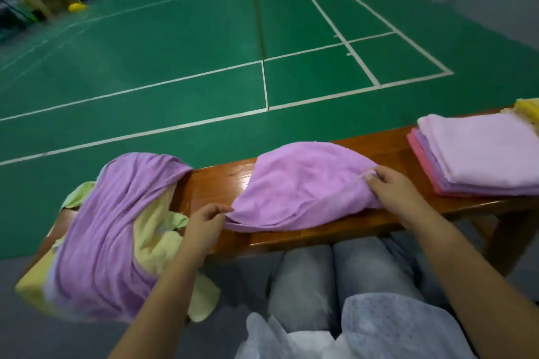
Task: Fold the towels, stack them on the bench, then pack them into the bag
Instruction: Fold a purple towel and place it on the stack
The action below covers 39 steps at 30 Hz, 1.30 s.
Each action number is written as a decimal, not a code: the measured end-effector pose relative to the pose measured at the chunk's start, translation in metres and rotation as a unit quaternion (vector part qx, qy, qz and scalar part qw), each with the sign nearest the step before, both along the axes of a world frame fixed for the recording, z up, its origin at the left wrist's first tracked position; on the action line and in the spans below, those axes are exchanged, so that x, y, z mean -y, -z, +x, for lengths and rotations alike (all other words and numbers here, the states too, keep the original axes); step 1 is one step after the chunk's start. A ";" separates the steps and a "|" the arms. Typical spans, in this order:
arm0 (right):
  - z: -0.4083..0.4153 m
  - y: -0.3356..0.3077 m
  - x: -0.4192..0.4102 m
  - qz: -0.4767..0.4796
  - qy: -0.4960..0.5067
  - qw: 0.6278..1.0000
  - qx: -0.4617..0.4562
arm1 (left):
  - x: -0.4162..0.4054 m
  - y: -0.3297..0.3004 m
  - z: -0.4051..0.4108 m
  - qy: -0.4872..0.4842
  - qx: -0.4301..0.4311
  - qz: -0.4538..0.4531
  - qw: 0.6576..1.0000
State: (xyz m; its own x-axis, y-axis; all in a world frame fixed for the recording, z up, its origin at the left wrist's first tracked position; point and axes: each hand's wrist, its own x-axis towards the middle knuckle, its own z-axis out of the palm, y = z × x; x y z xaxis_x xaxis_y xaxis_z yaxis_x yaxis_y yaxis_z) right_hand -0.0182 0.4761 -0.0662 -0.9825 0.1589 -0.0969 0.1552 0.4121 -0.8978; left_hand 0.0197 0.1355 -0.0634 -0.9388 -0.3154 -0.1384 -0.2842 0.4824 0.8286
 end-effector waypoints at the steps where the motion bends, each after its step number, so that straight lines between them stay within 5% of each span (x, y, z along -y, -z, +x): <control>1: 0.005 0.012 0.002 0.013 -0.003 1.000 0.024 | 0.002 0.012 0.002 0.015 0.012 -0.037 0.999; 6: 0.015 0.029 0.006 0.004 0.034 0.999 0.038 | 0.026 0.031 0.005 0.156 -0.030 -0.210 0.965; 11: 0.013 0.032 0.004 0.001 0.035 0.998 0.045 | 0.036 0.041 0.016 0.358 -0.029 -0.328 0.874; 20: 0.015 0.040 -0.003 -0.028 0.054 0.996 0.059 | 0.042 0.051 0.019 0.352 -0.079 -0.368 0.857; 24: 0.015 0.037 -0.008 -0.034 0.091 0.994 0.042 | 0.045 0.049 0.021 0.339 -0.044 -0.377 0.861; 33: 0.012 0.040 -0.013 -0.031 0.107 0.993 0.041 | 0.042 0.024 0.012 0.229 -0.013 -0.237 0.944; 39: 0.003 0.019 -0.016 -0.016 0.098 0.994 0.045 | 0.036 -0.005 0.007 0.128 -0.012 -0.050 0.990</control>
State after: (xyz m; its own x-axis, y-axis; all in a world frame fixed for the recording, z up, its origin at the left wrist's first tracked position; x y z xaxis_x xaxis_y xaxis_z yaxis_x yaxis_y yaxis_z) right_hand -0.0150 0.4917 -0.0856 -0.9204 0.3412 -0.1912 0.3100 0.3384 -0.8884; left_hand 0.0264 0.0998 -0.0587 -0.9926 -0.0771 -0.0942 -0.1217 0.6168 0.7776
